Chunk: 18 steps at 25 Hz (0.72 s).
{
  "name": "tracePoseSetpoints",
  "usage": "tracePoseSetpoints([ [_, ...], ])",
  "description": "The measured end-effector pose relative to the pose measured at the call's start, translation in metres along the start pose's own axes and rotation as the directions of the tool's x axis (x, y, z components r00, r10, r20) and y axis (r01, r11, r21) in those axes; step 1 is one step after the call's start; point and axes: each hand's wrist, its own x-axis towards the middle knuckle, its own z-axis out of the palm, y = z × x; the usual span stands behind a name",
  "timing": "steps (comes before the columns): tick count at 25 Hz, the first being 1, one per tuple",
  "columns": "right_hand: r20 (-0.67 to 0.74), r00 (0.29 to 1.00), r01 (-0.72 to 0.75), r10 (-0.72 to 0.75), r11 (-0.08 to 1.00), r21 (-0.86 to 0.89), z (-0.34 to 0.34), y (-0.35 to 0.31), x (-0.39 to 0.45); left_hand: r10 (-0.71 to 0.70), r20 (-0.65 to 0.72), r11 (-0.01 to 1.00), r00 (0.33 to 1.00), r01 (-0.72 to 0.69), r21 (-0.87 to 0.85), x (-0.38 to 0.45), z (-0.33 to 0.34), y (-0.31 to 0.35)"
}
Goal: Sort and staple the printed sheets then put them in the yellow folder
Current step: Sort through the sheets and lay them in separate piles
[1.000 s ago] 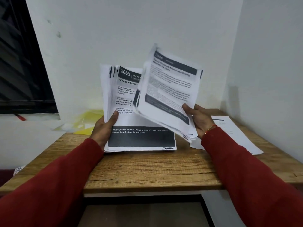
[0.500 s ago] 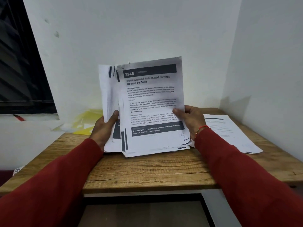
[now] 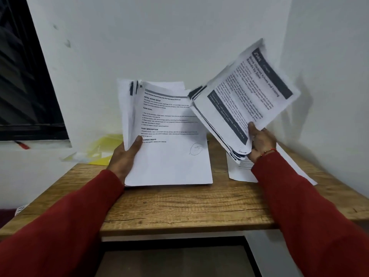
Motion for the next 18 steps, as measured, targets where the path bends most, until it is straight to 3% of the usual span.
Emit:
tracePoseSetpoints([
  [4,0.037,0.998,-0.042,0.041,0.999,0.032,0.001,0.002,0.005,-0.003,0.003,1.0,1.0,0.003,0.01,-0.002,0.001,0.001],
  [7,0.048,0.986,-0.152,0.159,0.98,-0.128,0.004,0.011,0.003,-0.007,0.006,1.0,1.0,0.007,0.005,-0.004,0.002,0.003],
  [10,0.018,0.994,-0.094,0.11,0.914,-0.395,0.005,0.019,0.003,-0.014,-0.01,1.0,1.0,0.014,0.004,-0.003,0.001,0.002],
  [16,0.019,0.998,0.055,-0.052,0.89,-0.453,0.004,0.01,0.003,0.011,-0.108,0.997,0.994,-0.002,0.075,-0.002,-0.01,0.007],
  [18,0.087,0.996,0.051,-0.006,0.846,-0.531,0.004,0.013,0.003,0.019,-0.179,0.993,0.984,0.002,0.119,-0.002,-0.026,0.013],
])
